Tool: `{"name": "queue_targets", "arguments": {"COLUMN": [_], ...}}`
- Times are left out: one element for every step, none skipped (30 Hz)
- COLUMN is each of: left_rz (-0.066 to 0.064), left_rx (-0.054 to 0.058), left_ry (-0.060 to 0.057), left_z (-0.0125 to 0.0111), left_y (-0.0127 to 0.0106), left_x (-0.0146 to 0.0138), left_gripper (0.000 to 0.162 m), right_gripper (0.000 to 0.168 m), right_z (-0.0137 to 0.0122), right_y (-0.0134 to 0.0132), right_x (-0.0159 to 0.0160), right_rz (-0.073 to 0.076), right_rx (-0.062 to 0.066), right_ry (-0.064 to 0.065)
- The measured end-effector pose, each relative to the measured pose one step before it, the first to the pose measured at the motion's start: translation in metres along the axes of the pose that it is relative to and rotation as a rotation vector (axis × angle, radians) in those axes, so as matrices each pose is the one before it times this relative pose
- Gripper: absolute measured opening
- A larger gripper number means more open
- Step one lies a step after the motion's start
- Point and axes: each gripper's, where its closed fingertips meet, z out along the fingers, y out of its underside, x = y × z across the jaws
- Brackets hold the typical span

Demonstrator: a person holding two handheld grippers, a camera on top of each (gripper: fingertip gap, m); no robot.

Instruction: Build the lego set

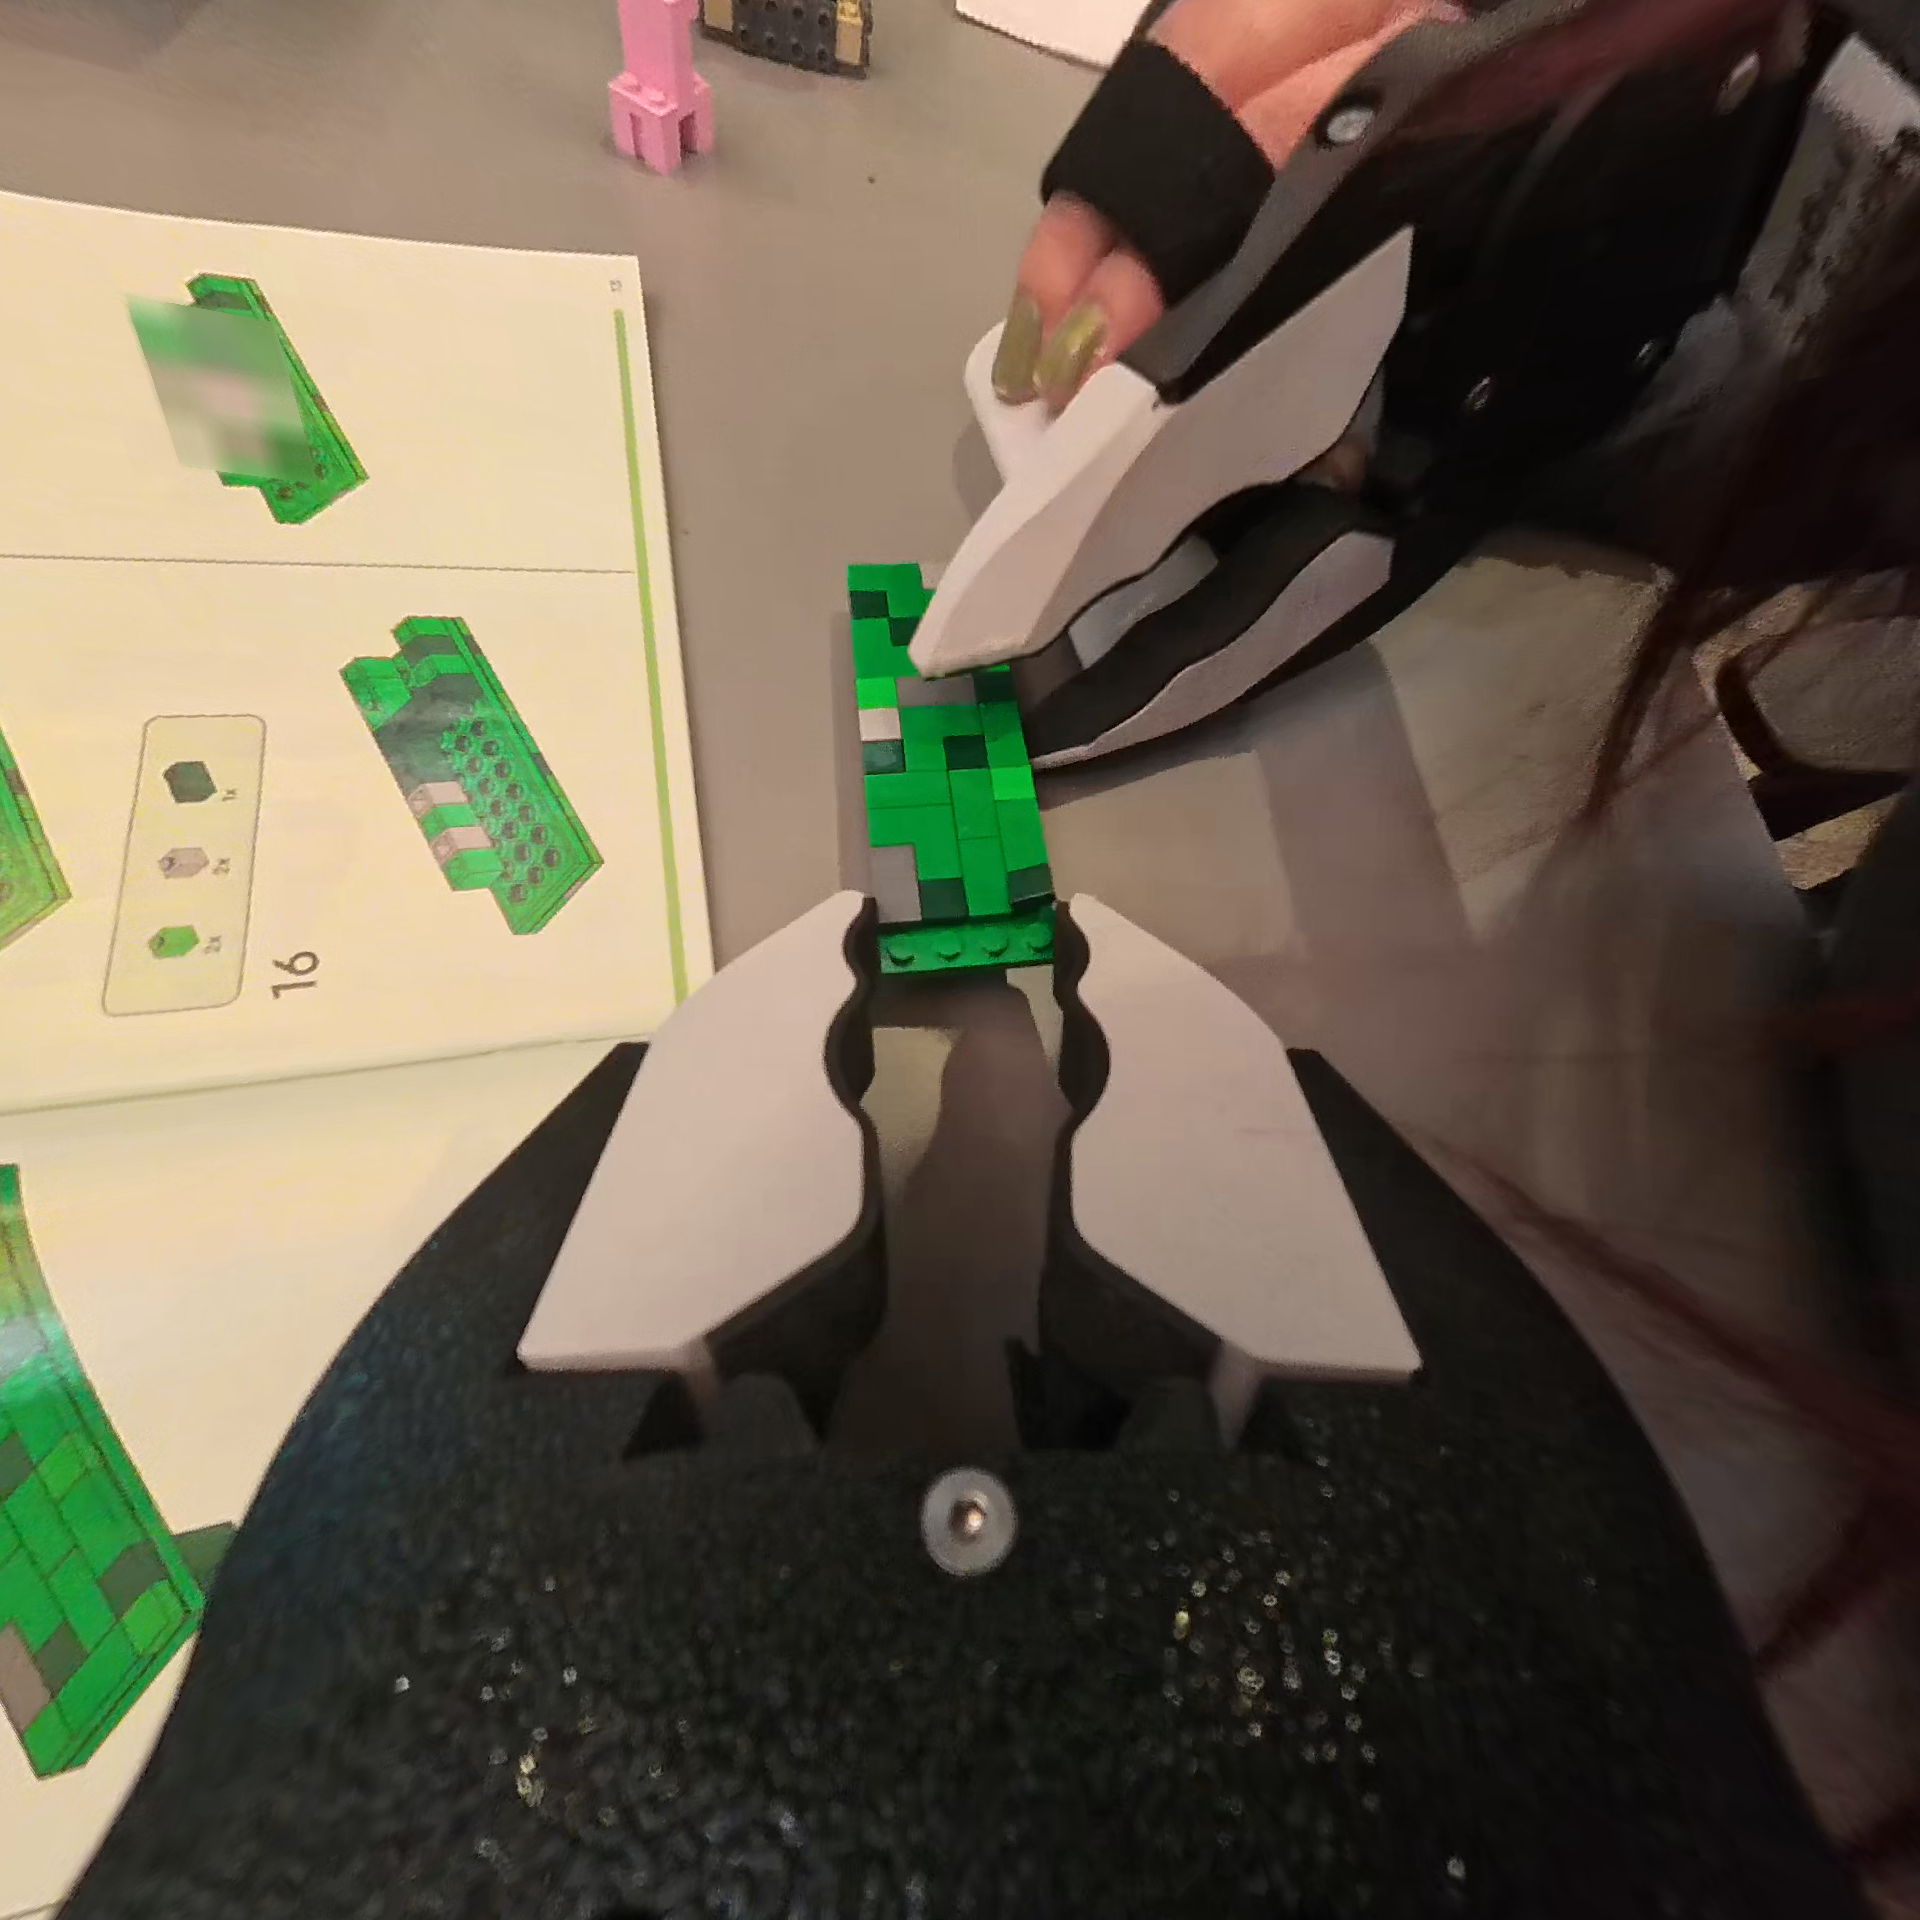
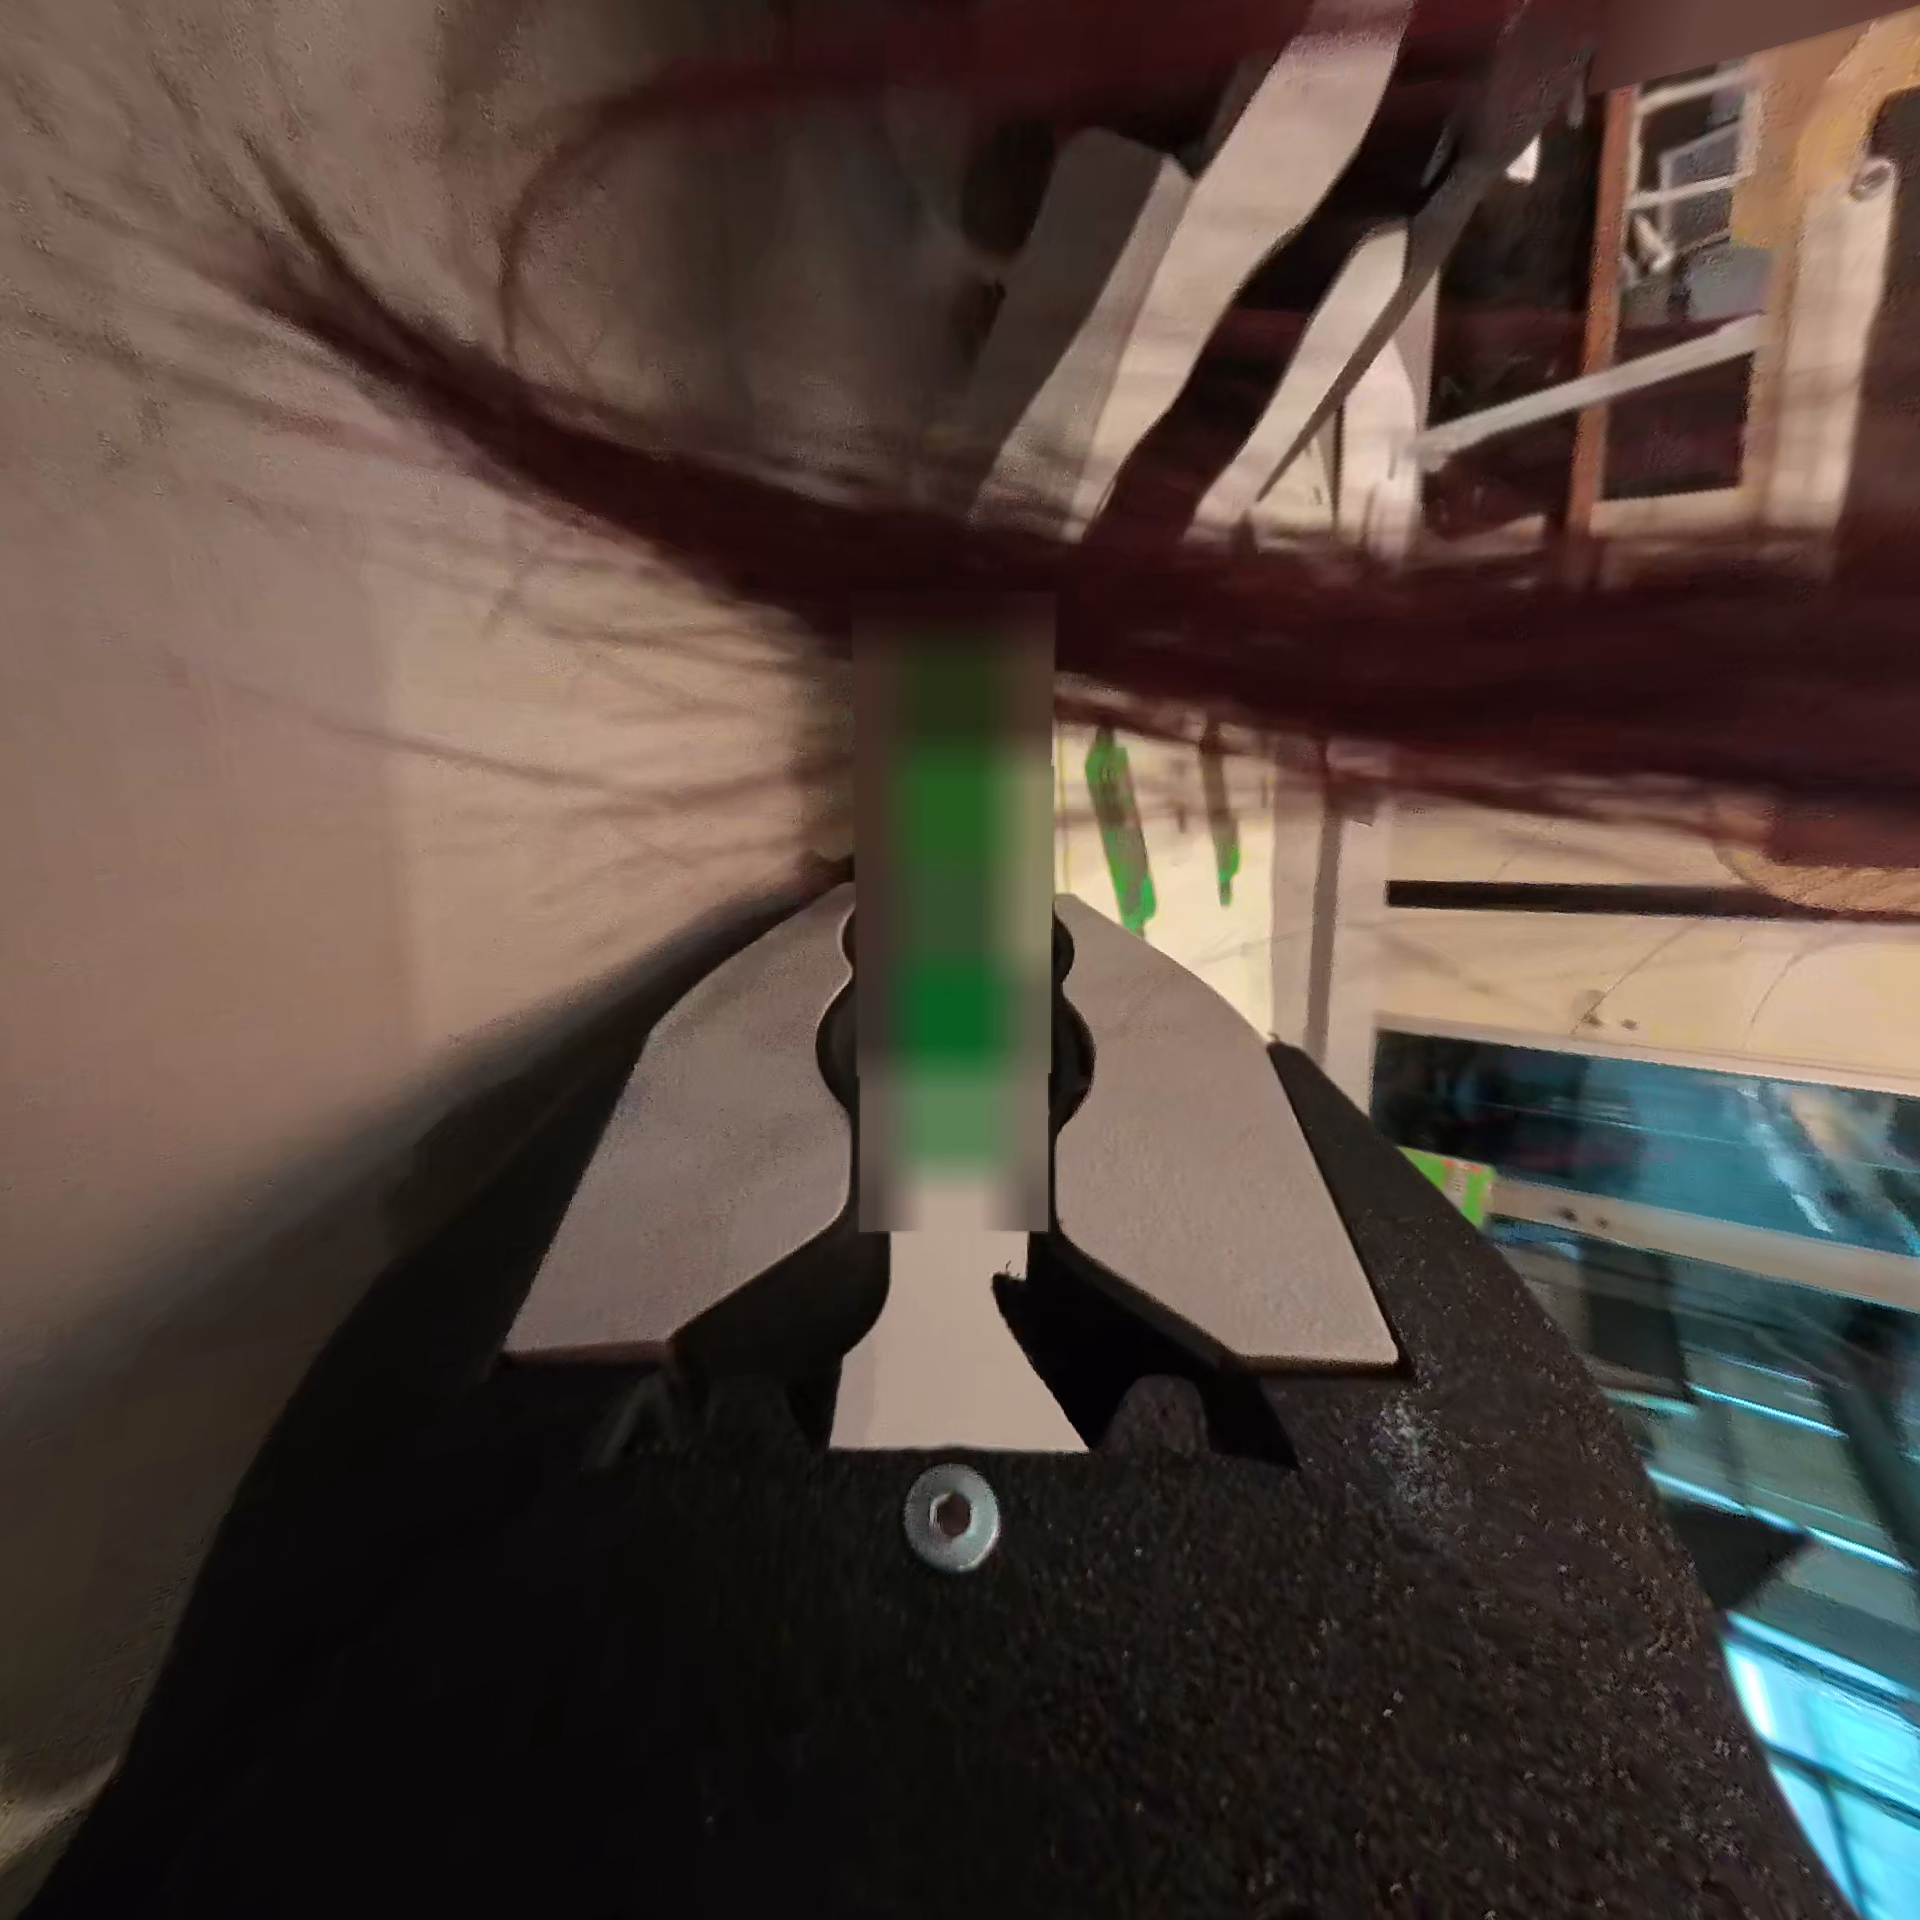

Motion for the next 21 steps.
{"name": "queue_targets", "arguments": {"left_rz": [-0.0001, 0.0011, 0.0006, -0.0012, -0.0009, 0.0008, 0.0045, 0.0061, 0.0031, 0.0028, 0.0036, 0.0055, 0.0061, 0.0051, 0.0052, 0.0047, 0.0036, 0.0028, 0.0026, 0.0024, 0.0027], "left_rx": [0.0099, 0.0148, 0.0159, 0.0134, 0.0084, 0.0015, -0.0039, -0.0023, 0.0035, 0.0079, 0.0082, 0.0077, 0.0093, 0.0084, 0.0057, 0.0049, 0.0075, 0.0105, 0.0125, 0.0149, 0.0153], "left_ry": [-0.0007, 0.0012, 0.0057, 0.0064, 0.0056, -0.0003, -0.0067, -0.0053, -0.0036, -0.0019, -0.0005, -0.0009, -0.0023, -0.0041, -0.0045, -0.0042, -0.0050, -0.0053, -0.0049, -0.0044, -0.0043], "left_z": [-0.00077, -0.00092, -0.00080, -0.00068, -0.00037, -0.00029, -0.00028, -0.00063, -0.00087, -0.00104, -0.00099, -0.00071, -0.00075, -0.00059, -0.00050, -0.00053, -0.00072, -0.00095, -0.00113, -0.00158, -0.00162], "left_y": [-0.00113, -0.00183, -0.00206, -0.00171, -0.00112, -0.00030, 0.00032, 0.00004, -0.00073, -0.00158, -0.00162, -0.00169, -0.00211, -0.00191, -0.00163, -0.00147, -0.00186, -0.00229, -0.00274, -0.00321, -0.00348], "left_x": [-0.00001, 0.00058, 0.00112, 0.00135, 0.00120, 0.00040, -0.00059, -0.00046, -0.00022, 0.00017, 0.00043, 0.00047, 0.00052, 0.00028, 0.00015, 0.00006, -0.00002, -0.00014, -0.00007, 0.00007, 0.00008], "left_gripper": [0.031, 0.031, 0.031, 0.031, 0.031, 0.031, 0.031, 0.032, 0.031, 0.032, 0.032, 0.032, 0.032, 0.032, 0.032, 0.032, 0.032, 0.032, 0.032, 0.032, 0.032], "right_gripper": [0.026, 0.024, 0.023, 0.021, 0.018, 0.015, 0.014, 0.014, 0.012, 0.010, 0.008, 0.008, 0.007, 0.007, 0.007, 0.007, 0.007, 0.007, 0.007, 0.007, 0.007], "right_z": [0.00320, 0.00302, 0.00321, 0.00362, 0.00394, 0.00372, 0.00257, 0.00128, 0.00075, 0.00027, -0.00020, -0.00060, -0.00010, -0.00022, -0.00005, -0.00029, 0.00038, 0.00181, -0.00148, 0.00027, 0.00011], "right_y": [0.00145, 0.00093, 0.00113, 0.00193, 0.00203, 0.00154, -0.00057, -0.00085, -0.00021, 0.00018, -0.00018, -0.00013, 0.00028, 0.00082, 0.00033, 0.00040, -0.00005, -0.00006, 0.00103, 0.00044, 0.00032], "right_x": [0.00232, 0.00165, 0.00175, 0.00167, 0.00168, 0.00140, 0.00110, 0.00118, 0.00307, 0.00411, 0.00425, 0.00461, 0.00310, 0.00221, 0.00307, 0.00254, 0.00250, 0.00281, 0.00259, 0.00288, 0.00263], "right_rz": [-0.0309, -0.0363, -0.0342, -0.0355, -0.0336, -0.0293, -0.0213, -0.0107, 0.0044, 0.0077, 0.0043, 0.0006, 0.0035, 0.0028, -0.0033, -0.0063, -0.0009, 0.0033, 0.0018, 0.0021, 0.0046], "right_rx": [-0.0306, -0.0240, -0.0234, -0.0289, -0.0303, -0.0253, -0.0103, -0.0033, -0.0025, 0.0000, 0.0003, 0.0009, -0.0036, -0.0066, -0.0046, -0.0019, -0.0030, -0.0046, -0.0041, -0.0039, -0.0028], "right_ry": [0.0290, 0.0282, 0.0326, 0.0324, 0.0317, 0.0275, 0.0216, 0.0139, 0.0222, 0.0219, 0.0250, 0.0244, 0.0110, 0.0132, 0.0180, 0.0204, 0.0160, 0.0159, 0.0197, 0.0187, 0.0169]}}
